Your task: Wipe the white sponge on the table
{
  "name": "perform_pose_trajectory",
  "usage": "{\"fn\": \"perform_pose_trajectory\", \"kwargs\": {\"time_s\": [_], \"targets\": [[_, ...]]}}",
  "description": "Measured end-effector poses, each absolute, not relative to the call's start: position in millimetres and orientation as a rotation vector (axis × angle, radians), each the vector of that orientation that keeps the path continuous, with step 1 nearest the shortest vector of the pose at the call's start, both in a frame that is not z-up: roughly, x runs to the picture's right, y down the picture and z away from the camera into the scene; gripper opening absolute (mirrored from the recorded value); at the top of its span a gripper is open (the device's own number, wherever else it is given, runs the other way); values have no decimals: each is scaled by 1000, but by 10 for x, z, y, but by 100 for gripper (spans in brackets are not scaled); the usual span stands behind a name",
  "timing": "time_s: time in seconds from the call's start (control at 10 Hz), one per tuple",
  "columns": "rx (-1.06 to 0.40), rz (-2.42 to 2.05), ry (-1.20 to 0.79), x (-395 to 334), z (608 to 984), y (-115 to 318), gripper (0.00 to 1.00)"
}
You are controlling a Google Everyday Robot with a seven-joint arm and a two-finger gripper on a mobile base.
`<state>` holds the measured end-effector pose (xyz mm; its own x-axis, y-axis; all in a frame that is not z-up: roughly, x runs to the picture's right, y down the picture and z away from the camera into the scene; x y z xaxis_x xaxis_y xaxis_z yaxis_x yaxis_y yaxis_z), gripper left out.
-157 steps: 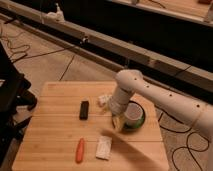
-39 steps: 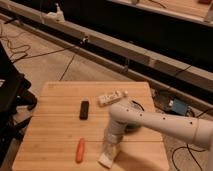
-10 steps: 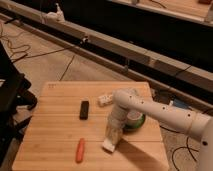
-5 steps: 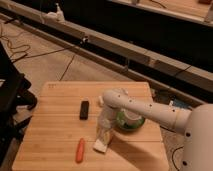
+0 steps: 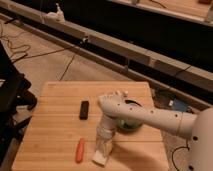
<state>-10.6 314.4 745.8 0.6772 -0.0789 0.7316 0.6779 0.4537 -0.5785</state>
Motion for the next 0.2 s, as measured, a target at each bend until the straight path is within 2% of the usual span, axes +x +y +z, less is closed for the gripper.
{"fn": "perform_pose_trajectory", "kwargs": {"time_s": [0.2], "targets": [[-976, -457, -645, 171, 7404, 3025, 0]]}}
